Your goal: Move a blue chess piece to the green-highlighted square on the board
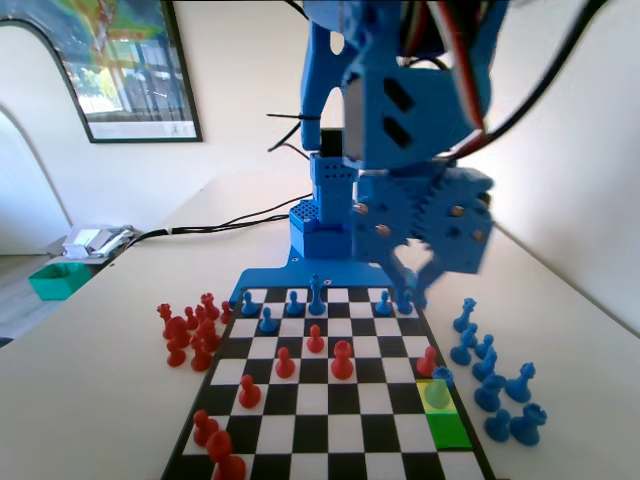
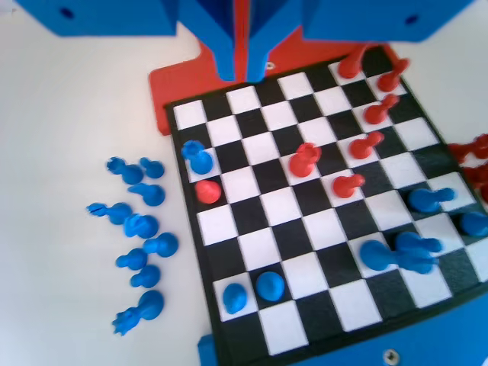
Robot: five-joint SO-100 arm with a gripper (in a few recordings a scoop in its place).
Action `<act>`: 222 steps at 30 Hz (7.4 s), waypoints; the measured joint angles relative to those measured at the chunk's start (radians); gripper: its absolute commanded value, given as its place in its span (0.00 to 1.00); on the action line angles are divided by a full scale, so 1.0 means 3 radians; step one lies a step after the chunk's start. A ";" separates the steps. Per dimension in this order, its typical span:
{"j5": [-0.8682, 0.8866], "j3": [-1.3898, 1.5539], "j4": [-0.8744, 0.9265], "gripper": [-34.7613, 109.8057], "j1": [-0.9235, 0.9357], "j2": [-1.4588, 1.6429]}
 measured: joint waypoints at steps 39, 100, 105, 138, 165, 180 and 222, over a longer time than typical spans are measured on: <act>-0.0430 -0.0322 -0.0578 0.34 -0.0368 -0.1048; -0.0343 -0.0711 -0.0583 0.25 -0.0343 -0.1406; -0.0337 -0.0849 -0.0578 0.25 -0.0302 -0.1406; -0.0399 -0.0895 -0.0772 0.25 -0.0271 -0.1652; -0.0358 -0.0895 -0.0895 0.36 -0.0302 -0.1708; -0.0368 -0.0844 -0.0266 0.25 -0.0302 -0.0895; -0.2173 0.0931 0.1974 0.25 0.0593 0.4096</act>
